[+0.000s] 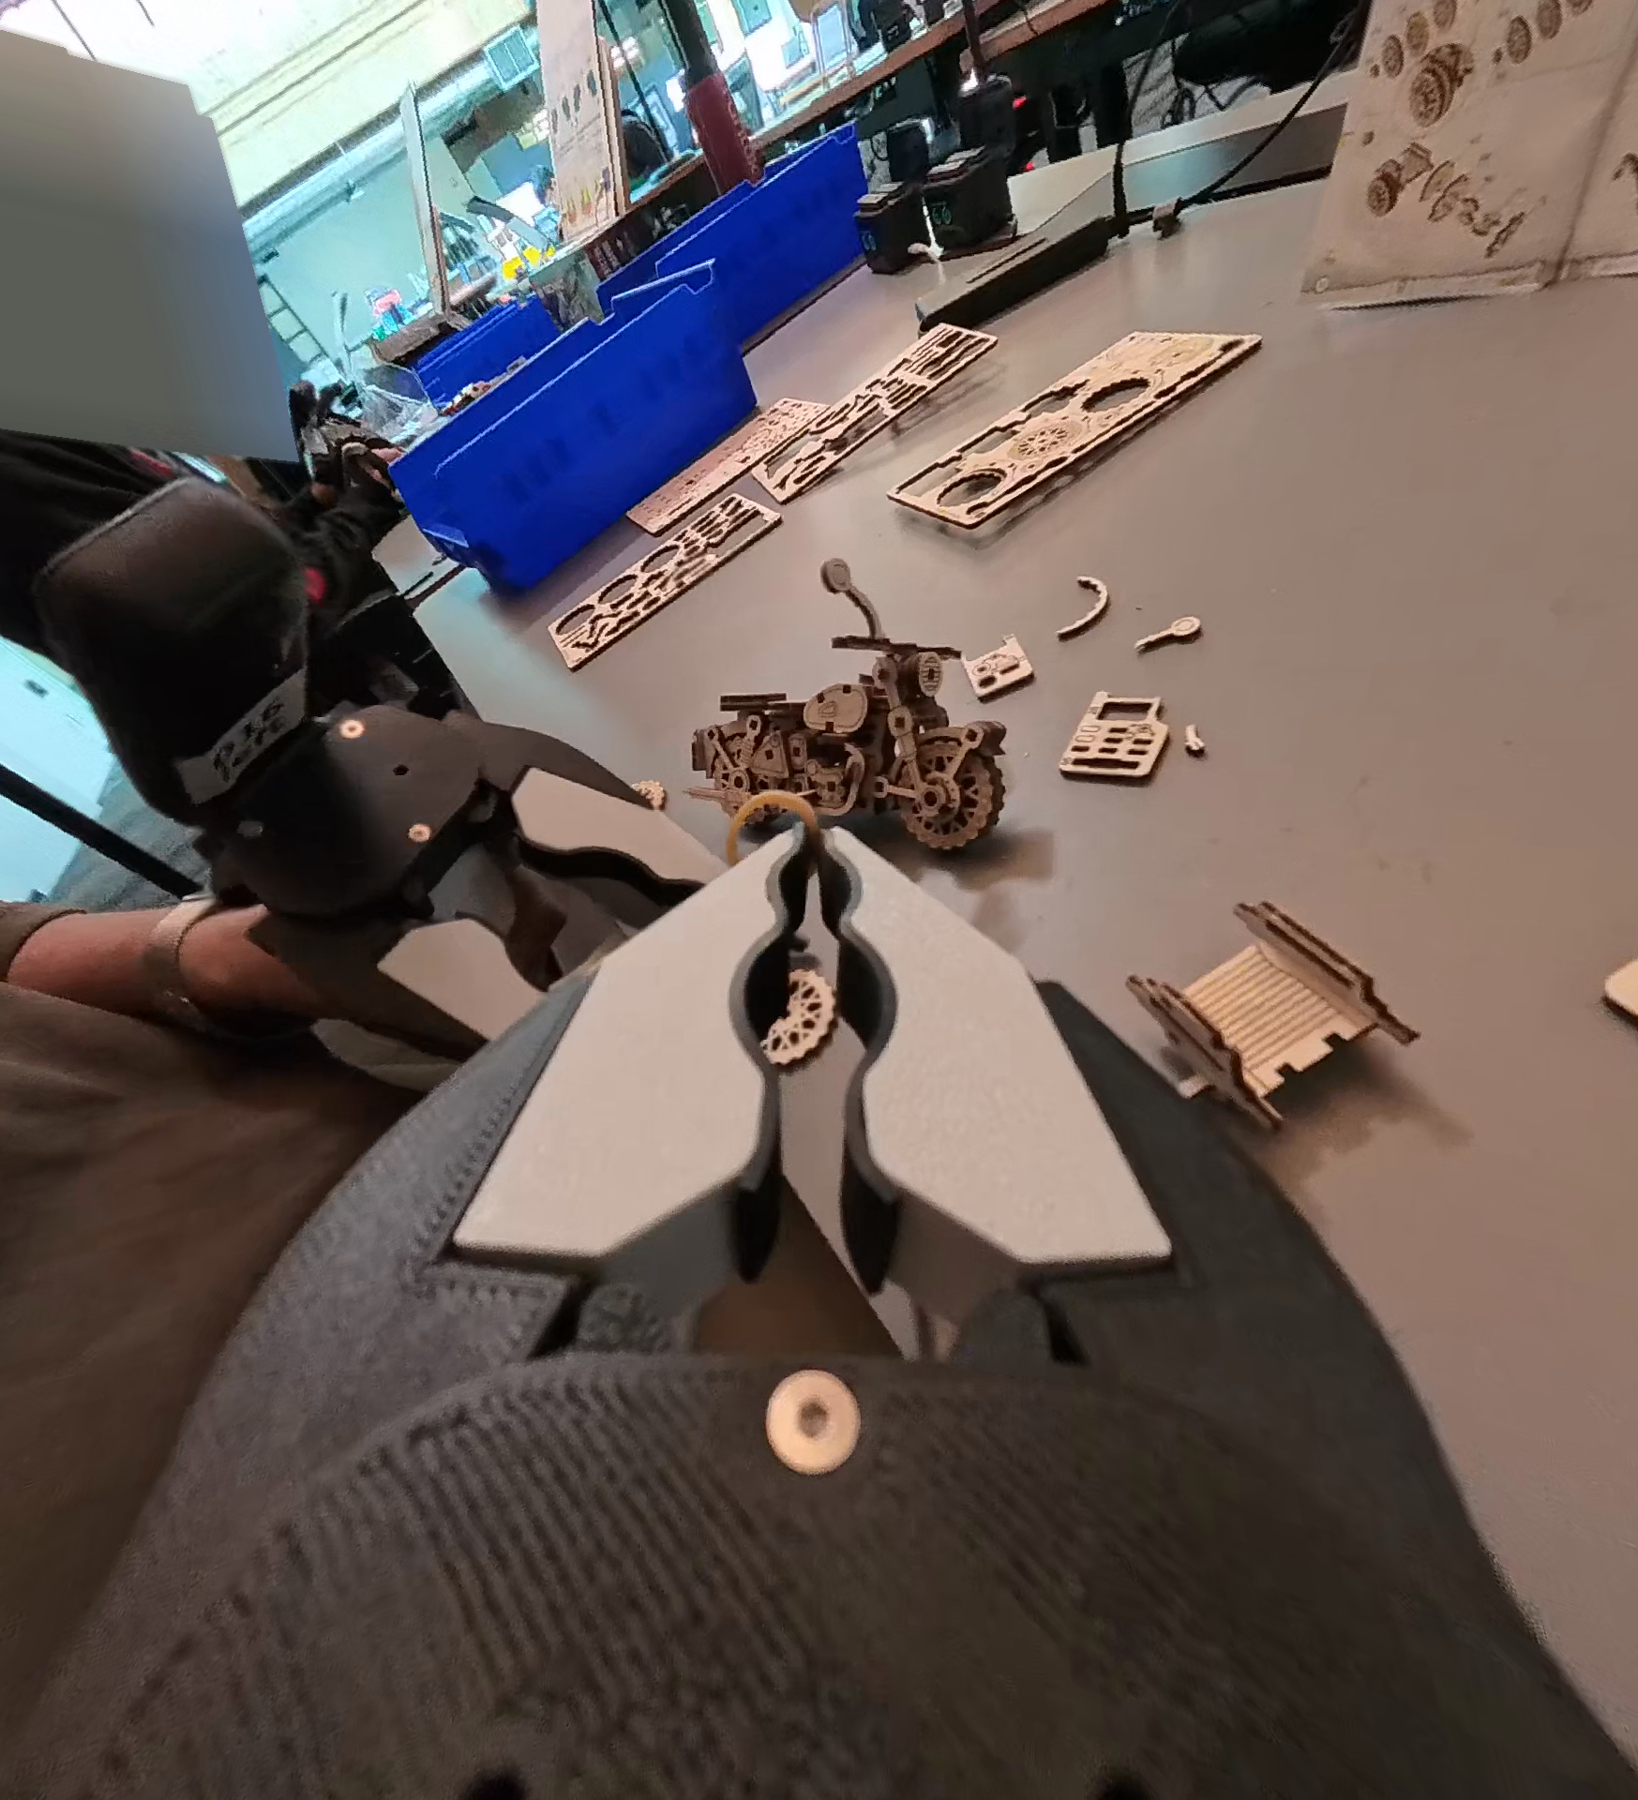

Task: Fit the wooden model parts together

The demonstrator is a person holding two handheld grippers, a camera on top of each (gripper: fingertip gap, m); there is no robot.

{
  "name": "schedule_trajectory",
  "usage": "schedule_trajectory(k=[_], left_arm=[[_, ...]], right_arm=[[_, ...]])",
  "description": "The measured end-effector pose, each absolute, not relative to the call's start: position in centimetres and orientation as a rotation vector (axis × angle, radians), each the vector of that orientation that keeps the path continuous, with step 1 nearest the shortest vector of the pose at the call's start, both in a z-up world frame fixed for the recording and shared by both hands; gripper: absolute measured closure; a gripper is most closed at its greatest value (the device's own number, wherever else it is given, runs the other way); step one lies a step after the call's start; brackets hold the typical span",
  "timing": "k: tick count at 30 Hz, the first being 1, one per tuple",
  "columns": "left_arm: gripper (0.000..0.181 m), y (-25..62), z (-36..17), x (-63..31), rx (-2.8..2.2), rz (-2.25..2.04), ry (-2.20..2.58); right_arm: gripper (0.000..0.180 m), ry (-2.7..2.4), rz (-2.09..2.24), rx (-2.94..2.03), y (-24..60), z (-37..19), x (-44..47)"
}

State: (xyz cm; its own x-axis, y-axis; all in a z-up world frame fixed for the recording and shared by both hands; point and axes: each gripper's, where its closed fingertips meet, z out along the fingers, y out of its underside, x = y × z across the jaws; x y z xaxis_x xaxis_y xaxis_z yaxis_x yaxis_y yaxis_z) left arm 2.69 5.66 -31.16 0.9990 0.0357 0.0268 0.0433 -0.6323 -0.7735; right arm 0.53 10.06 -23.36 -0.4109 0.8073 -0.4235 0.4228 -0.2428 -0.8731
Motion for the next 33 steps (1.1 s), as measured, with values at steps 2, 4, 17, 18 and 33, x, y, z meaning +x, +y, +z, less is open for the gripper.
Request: schedule_trajectory(k=[2, 4, 17, 18, 33], left_arm=[[0.129, 6.0, -31.0, 2.6, -2.240, 0.104, 0.024], [0.138, 6.3, -30.9, 3.2, -2.232, 0.160, 0.094], [0.125, 5.9, -32.0, 3.7, -2.315, 0.151, 0.134], [0.126, 5.9, -32.0, 3.8, -2.310, 0.168, 0.153], [0.181, 6.3, -26.9, 3.2, -1.971, -0.388, -0.265]], right_arm=[[0.179, -1.679, 1.730, -1.501, 10.1, -23.4, 0.6], [0.179, -1.663, 1.755, -1.511, 10.3, -23.2, 0.6], [0.179, -1.647, 1.766, -1.527, 10.5, -23.3, 0.6], [0.179, -1.649, 1.766, -1.527, 10.5, -23.3, 0.6], [0.179, -1.678, 1.785, -1.469, 9.7, -22.7, 0.9]])
